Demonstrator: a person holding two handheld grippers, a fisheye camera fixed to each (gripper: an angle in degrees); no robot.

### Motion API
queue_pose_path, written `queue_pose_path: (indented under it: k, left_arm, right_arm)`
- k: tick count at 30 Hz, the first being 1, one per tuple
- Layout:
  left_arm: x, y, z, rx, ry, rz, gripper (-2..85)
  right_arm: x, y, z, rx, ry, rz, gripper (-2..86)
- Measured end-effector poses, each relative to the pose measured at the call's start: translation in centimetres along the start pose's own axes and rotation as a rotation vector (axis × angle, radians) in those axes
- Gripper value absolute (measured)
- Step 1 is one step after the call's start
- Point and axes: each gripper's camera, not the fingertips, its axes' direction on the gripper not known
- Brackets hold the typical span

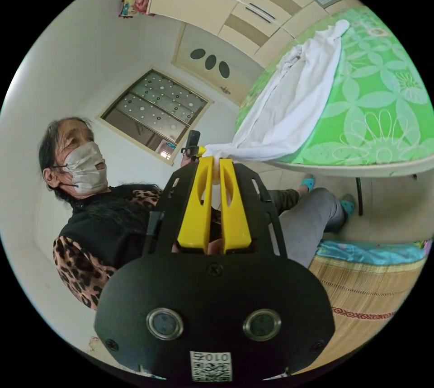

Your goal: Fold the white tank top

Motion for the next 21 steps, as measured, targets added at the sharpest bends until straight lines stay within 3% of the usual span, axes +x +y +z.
queue_pose_path:
  k: [9, 21]
  left_arm:
    - [1.6, -7.8, -1.5, 0.018, 0.028, 0.084, 0.1]
    - [-3.8, -35.3, -1.7, -0.058, -0.025, 0.021, 0.3]
  right_arm:
    - [1.4, -7.7, -3.7, 0.046, -0.052, -0.07, 4.6]
    - [11.3, -29.1, -9.6, 0.062, -0.006, 0.031, 4.7]
